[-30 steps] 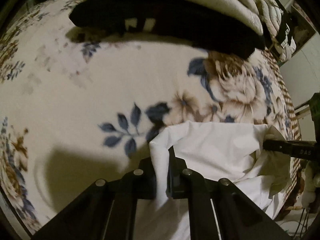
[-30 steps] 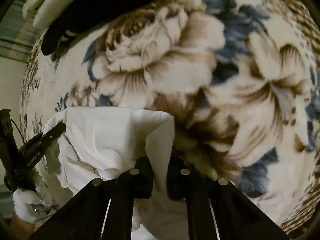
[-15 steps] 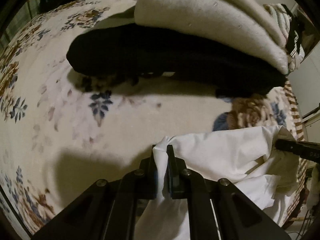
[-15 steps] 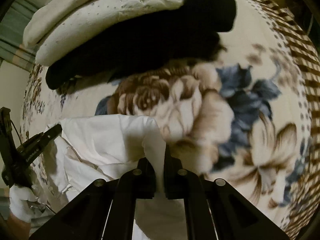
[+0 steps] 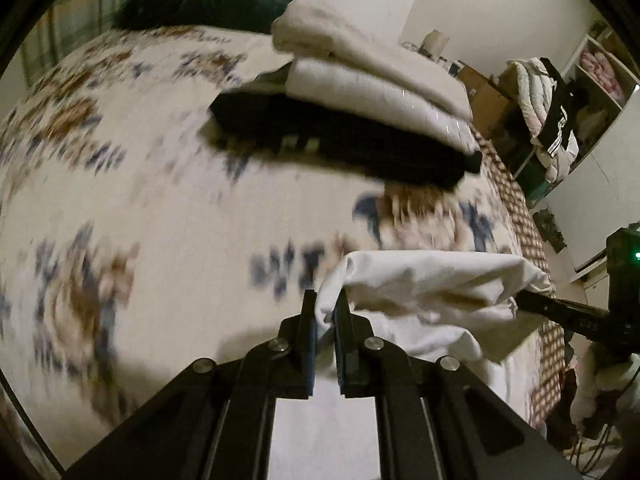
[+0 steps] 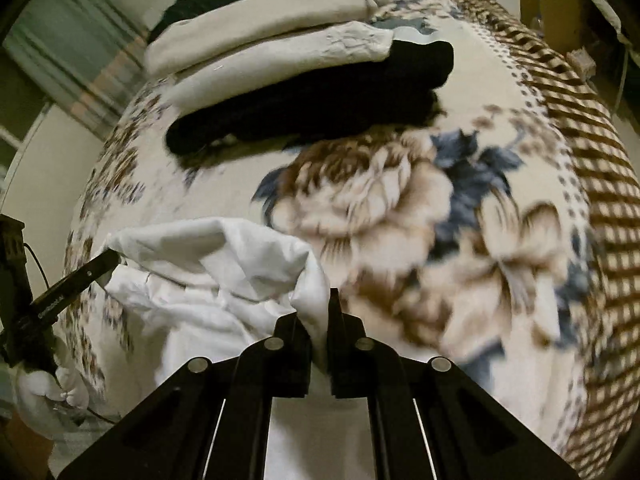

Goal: Fold small clothes
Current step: 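Lift the hem with both tools and fold it toward the collar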

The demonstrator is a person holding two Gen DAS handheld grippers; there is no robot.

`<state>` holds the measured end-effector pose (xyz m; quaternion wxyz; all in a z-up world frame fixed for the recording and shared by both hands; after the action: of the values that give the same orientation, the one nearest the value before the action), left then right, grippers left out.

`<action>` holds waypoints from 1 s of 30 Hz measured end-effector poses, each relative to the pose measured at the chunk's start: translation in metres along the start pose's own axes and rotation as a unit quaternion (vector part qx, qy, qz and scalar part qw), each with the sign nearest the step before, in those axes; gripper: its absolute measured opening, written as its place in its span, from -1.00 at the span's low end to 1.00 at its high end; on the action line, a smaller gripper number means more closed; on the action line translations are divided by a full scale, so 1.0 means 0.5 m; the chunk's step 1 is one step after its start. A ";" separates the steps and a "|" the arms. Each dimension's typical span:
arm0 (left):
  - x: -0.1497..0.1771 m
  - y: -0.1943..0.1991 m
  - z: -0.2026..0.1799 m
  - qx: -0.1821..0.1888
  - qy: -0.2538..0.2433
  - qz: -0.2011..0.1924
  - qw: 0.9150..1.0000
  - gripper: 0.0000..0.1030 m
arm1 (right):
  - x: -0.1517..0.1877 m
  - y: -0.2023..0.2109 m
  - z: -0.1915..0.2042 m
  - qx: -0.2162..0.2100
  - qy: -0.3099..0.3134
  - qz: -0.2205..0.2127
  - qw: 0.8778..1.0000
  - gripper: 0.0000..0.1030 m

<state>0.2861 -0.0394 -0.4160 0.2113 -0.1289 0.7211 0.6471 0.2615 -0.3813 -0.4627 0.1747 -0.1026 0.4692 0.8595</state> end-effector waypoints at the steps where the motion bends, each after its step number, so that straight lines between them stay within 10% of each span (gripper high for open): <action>1: 0.037 0.006 0.005 -0.004 0.002 0.012 1.000 -0.88 | 0.025 0.007 0.010 0.000 0.006 0.002 1.000 -0.87; 7: 0.217 -0.036 0.053 -0.021 0.013 0.130 0.991 -0.74 | 0.242 -0.007 0.024 0.034 0.041 0.082 0.995 -0.74; 11: 0.284 -0.020 0.106 -0.005 0.081 0.175 0.981 0.35 | 0.332 -0.027 -0.022 0.042 -0.004 0.164 0.986 -0.06; 14: 0.300 -0.002 0.138 0.016 0.147 0.182 0.972 0.39 | 0.349 0.012 -0.053 0.021 -0.067 0.147 0.987 0.15; 19: 0.249 -0.049 0.147 0.049 0.232 0.181 0.955 0.39 | 0.342 0.059 -0.139 -0.049 -0.230 0.081 0.969 0.17; 26: 0.186 -0.153 0.081 0.030 0.191 0.183 0.964 0.39 | 0.326 -0.009 -0.214 -0.131 -0.373 0.033 0.918 0.17; 28: 0.187 -0.169 0.061 -0.017 0.133 0.185 0.974 0.39 | 0.322 -0.027 -0.206 -0.128 -0.366 0.041 0.921 -0.02; 30: 0.207 -0.190 0.062 -0.062 0.093 0.198 0.974 0.45 | 0.312 -0.029 -0.191 -0.055 -0.304 0.054 0.950 -0.36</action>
<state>0.2432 -0.0122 -0.5508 0.0025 -0.0564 0.7074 0.7045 0.1253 -0.4228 -0.5783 0.2566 0.1797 0.3505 0.8826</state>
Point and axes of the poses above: each gripper's, at about its wrist camera, not at the fingertips, and y roughly against the way its jaws point, z to its left, x to its underside, the point moved 1 cm from there along -y, roughly the way its jaws point, and after that the axes turned 15 degrees about -x, right-handed, at the moved point
